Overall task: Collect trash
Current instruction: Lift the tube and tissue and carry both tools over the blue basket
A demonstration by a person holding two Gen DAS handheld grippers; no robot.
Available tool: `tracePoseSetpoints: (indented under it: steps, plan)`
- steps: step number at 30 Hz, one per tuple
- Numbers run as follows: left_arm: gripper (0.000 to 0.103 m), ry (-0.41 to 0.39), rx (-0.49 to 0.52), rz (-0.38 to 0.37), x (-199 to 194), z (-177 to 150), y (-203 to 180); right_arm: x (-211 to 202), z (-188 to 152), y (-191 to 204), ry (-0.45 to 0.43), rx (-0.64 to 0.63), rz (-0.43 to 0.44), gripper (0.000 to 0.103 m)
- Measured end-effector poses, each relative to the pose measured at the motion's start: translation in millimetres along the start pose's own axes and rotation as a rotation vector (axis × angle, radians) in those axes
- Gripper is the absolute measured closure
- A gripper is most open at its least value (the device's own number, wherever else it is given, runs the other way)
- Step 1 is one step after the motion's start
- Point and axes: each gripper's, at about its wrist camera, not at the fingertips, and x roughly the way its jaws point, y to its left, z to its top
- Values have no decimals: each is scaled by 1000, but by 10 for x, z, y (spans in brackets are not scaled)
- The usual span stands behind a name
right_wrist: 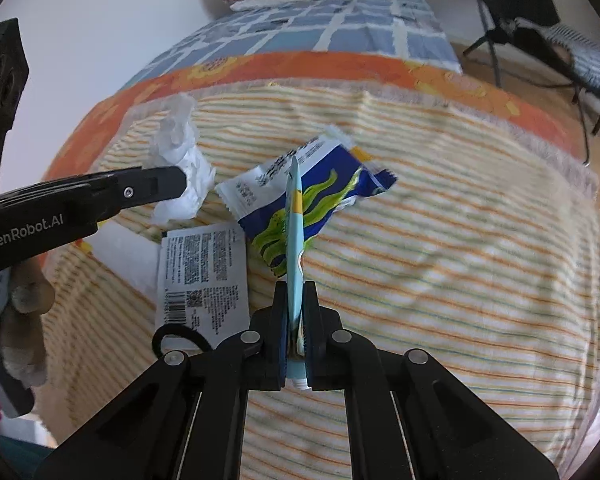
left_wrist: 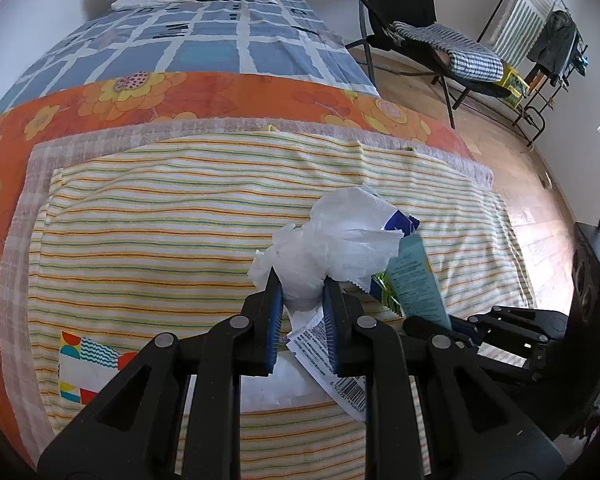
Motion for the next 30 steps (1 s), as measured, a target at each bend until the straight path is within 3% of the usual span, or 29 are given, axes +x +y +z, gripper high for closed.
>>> tracePoseSetpoints:
  steps: [9, 17, 30]
  plan:
    - [86, -28, -1, -10, -275, -57, 7, -363, -37, -101, -58, 29, 13, 98]
    - [86, -63, 26, -9, -806, -270, -41, -791, -347, -106, -70, 37, 31, 98]
    - [86, -59, 71, -44, -1716, -1252, -144, -1572, -1235, 214, -72, -5, 45, 98]
